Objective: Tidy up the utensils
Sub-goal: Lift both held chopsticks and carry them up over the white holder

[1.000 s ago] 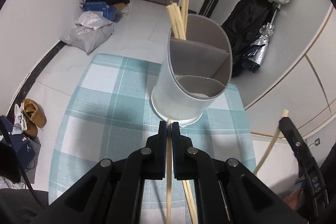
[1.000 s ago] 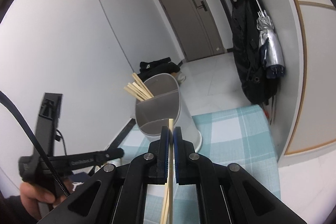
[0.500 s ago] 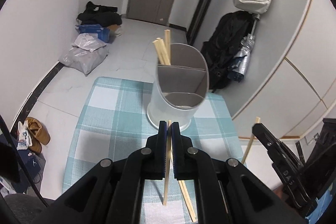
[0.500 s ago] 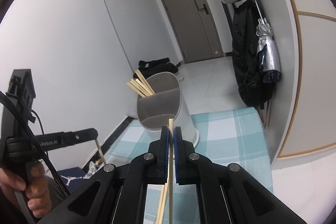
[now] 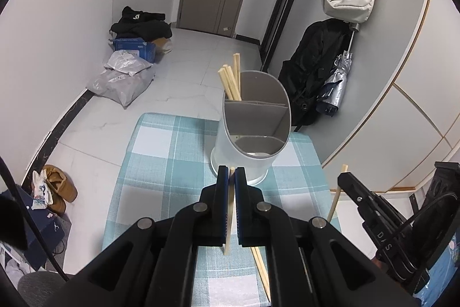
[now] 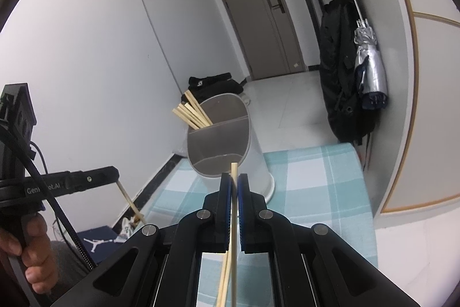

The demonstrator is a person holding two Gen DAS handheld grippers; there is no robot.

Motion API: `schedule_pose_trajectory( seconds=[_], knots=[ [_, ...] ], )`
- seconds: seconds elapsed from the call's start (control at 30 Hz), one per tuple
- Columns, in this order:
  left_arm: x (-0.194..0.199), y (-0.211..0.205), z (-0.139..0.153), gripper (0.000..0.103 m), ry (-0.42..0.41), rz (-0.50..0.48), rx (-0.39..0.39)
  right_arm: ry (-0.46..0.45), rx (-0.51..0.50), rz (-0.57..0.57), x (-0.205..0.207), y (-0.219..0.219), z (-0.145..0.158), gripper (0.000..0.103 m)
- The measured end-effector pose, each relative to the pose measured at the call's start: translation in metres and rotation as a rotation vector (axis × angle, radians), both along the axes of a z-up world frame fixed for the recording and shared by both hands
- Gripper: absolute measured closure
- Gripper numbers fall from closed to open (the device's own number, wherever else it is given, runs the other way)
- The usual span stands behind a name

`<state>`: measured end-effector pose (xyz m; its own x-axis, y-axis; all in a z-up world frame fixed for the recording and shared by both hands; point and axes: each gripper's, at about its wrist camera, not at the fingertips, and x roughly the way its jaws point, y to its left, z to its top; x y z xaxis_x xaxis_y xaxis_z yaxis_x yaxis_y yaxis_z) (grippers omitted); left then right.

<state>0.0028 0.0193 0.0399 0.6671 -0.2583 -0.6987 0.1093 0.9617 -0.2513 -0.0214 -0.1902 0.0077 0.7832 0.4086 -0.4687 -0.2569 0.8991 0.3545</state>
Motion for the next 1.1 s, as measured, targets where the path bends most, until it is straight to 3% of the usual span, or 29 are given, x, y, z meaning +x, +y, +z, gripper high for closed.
schedule_pose_trajectory(
  seconds=[0.43, 0.8, 1.1],
  knots=[
    [0.012, -0.002, 0.034, 0.102, -0.057, -0.056, -0.051, -0.042, 0.003, 0.035, 0.02, 0.009, 0.024, 0.099],
    [0.053, 0.0, 0.089, 0.102, -0.111, -0.102, -0.158, -0.155, 0.01, 0.023, 0.061, 0.005, 0.092, 0.099],
    [0.094, 0.003, 0.117, 0.102, -0.134, -0.124, -0.213, -0.262, -0.002, 0.028, 0.114, 0.012, 0.146, 0.099]
  ],
)
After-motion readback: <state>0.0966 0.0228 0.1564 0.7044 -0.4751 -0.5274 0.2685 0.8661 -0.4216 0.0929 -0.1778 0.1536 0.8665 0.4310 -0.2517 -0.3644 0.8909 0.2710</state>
